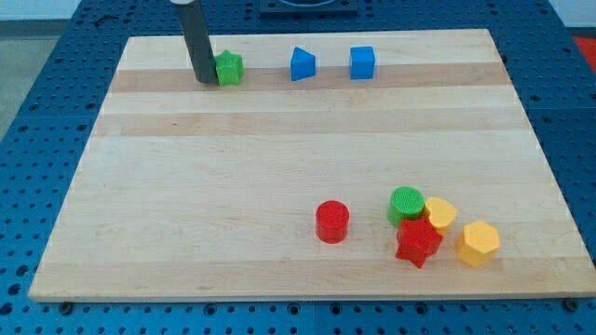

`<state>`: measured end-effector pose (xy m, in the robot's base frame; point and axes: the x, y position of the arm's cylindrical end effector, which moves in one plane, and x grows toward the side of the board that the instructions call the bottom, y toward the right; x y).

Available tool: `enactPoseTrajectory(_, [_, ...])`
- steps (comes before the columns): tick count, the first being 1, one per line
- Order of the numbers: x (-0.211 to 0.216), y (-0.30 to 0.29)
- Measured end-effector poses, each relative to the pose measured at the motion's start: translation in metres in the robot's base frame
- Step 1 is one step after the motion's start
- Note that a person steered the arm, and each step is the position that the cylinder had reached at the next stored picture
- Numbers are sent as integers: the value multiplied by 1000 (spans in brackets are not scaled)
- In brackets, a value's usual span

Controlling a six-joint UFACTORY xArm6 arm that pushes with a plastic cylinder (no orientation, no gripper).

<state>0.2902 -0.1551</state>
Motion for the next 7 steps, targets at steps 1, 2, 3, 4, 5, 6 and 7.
enactPoseTrajectory(1, [0,0])
enactPoseTrajectory(2, [-10,15])
enactPoseTrajectory(3, [-17,23])
enactPoseTrajectory(4, [-3,-24])
enactPoseTrajectory(5, [62,-42])
enactPoseTrajectory(6, [112,-10])
enactPoseTrajectory(7, [141,45])
